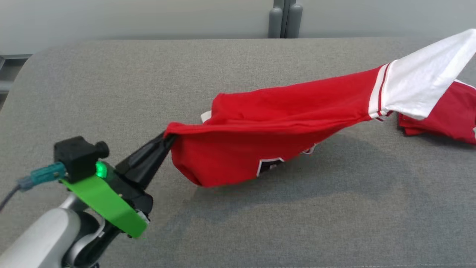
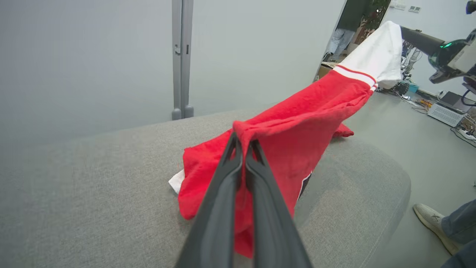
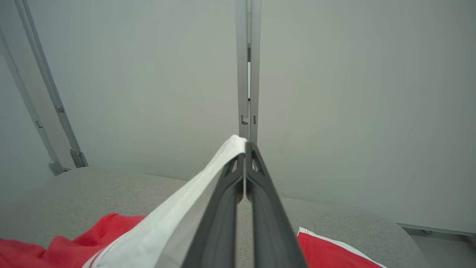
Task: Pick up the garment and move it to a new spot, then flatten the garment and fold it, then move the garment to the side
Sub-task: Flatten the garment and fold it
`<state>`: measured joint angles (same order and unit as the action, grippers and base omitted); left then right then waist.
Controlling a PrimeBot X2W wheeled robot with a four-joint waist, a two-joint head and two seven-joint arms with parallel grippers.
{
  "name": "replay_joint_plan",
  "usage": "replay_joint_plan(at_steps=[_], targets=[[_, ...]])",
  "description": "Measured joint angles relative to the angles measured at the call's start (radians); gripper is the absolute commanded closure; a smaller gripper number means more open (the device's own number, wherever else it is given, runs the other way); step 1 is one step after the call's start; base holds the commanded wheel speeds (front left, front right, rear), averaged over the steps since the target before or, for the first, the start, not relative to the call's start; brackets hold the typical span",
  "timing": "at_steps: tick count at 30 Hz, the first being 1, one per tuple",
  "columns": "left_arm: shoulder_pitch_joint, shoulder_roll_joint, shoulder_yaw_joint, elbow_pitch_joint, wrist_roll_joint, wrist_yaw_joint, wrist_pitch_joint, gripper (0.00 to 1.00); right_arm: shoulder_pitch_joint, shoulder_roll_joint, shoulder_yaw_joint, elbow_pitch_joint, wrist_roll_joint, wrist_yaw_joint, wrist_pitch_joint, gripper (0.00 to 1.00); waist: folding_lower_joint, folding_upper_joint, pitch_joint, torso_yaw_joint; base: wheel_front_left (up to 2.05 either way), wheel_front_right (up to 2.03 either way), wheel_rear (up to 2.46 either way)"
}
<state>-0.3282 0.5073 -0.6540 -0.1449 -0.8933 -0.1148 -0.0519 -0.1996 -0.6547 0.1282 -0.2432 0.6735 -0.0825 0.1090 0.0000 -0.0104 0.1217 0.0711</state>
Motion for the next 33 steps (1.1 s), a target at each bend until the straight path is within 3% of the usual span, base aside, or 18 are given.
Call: replay_joint_plan(at_steps=[5,9,15,19,22,26,27,31,33], targets=[[0.001,0.123,0.117,-0.223,-0.055,0.004,0.032,1.00,0.016,-0.015,-0.088,-0.119,0.075,0.000,-0.008,1.00,0.0000,0.0000,-0.028,-0.023,0.00,0.00,0.00],[0.008,0.219,0.214,-0.365,-0.113,0.039,0.069,1.00,0.055,-0.035,-0.160,-0.223,0.133,-0.016,-0.001,1.00,0.0000,0.0000,-0.043,-0.053,0.00,0.00,0.00],[0.026,0.320,0.329,-0.506,-0.235,0.108,0.165,1.00,0.102,-0.086,-0.243,-0.319,0.204,-0.021,0.081,1.00,0.0000,0.0000,-0.050,-0.101,0.00,0.00,0.00],[0.023,0.333,0.352,-0.490,-0.352,0.144,0.246,1.00,0.172,-0.100,-0.176,-0.323,0.282,-0.022,0.182,1.00,0.0000,0.0000,-0.023,-0.118,0.00,0.00,0.00],[0.021,0.331,0.343,-0.387,-0.425,0.166,0.298,1.00,0.179,-0.083,-0.057,-0.304,0.335,0.005,0.242,1.00,0.0000,0.0000,0.009,-0.123,0.00,0.00,0.00],[0.004,0.316,0.258,-0.222,-0.455,0.175,0.377,1.00,0.139,-0.028,0.090,-0.226,0.369,0.022,0.298,1.00,0.0000,0.0000,0.060,-0.123,0.00,0.00,0.00],[-0.035,0.300,0.216,-0.141,-0.434,0.178,0.410,1.00,0.049,0.031,0.121,-0.171,0.369,0.010,0.302,1.00,0.0000,0.0000,0.086,-0.122,0.00,0.00,0.00],[-0.225,0.262,0.211,-0.030,-0.293,0.193,0.407,1.00,-0.304,0.233,0.027,-0.036,0.322,-0.060,0.213,1.00,0.0001,0.0000,0.138,-0.118,0.00,0.00,0.00],[-0.380,0.247,0.223,-0.020,-0.199,0.193,0.388,1.00,-0.491,0.286,-0.044,0.008,0.267,-0.061,0.158,1.00,0.0001,0.0000,0.166,-0.118,0.00,0.00,0.00]])
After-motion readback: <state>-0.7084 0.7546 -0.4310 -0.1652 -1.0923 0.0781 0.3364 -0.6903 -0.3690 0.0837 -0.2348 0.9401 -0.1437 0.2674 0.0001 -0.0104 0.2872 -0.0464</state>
